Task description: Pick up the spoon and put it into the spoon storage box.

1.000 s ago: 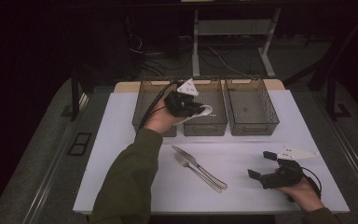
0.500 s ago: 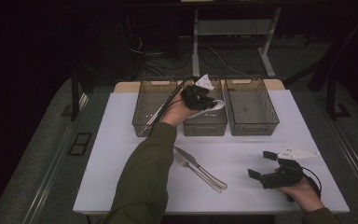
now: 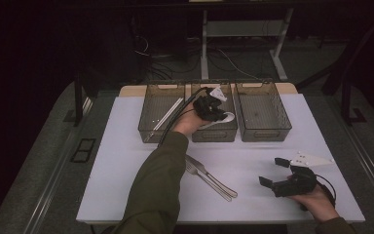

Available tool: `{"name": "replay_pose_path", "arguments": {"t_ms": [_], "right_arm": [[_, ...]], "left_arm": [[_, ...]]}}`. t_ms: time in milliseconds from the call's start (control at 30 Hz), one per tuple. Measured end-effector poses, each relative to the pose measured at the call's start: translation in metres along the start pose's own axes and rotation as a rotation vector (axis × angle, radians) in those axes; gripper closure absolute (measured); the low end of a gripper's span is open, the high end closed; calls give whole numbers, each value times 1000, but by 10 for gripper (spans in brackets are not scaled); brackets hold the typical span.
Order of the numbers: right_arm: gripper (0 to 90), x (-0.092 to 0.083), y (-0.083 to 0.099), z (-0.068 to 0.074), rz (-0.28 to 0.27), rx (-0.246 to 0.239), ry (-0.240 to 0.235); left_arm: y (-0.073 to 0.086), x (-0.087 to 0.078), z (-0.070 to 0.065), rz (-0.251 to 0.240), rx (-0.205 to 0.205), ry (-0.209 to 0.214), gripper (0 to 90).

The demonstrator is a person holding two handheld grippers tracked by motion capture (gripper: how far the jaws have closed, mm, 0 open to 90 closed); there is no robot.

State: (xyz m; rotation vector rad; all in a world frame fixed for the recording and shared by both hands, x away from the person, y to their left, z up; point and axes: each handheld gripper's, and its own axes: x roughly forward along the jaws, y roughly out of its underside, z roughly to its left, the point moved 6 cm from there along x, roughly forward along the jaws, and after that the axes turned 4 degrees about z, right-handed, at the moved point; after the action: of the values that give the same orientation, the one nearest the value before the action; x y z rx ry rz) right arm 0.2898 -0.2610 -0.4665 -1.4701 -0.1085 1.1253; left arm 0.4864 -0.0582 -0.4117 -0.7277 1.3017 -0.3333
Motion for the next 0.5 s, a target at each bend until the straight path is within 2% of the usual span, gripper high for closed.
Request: {"name": "replay_pose_path", "arguments": {"t_ms": [133,233,267,367,433,500], "right_arm": [[8,0,0,0,0,1,0],[8,0,0,-1,1,0,2],[8,0,0,-1,1,0,3],[8,0,0,0,-1,3,4],[8,0,0,0,0,3,3],[8,0,0,-1,2,-3,5]], "left_arm": [[-2,-3,0,-26,-27,13,724],[-4,-8,0,-40,-25,16,713],[-5,-10,-2,-53,-52,25,706],[-7,-17,-3,-66,-51,37,672],[-8,-22,-7,-75,-75,48,637],[-9,-29,-10,-84,-77,46,614]]}}
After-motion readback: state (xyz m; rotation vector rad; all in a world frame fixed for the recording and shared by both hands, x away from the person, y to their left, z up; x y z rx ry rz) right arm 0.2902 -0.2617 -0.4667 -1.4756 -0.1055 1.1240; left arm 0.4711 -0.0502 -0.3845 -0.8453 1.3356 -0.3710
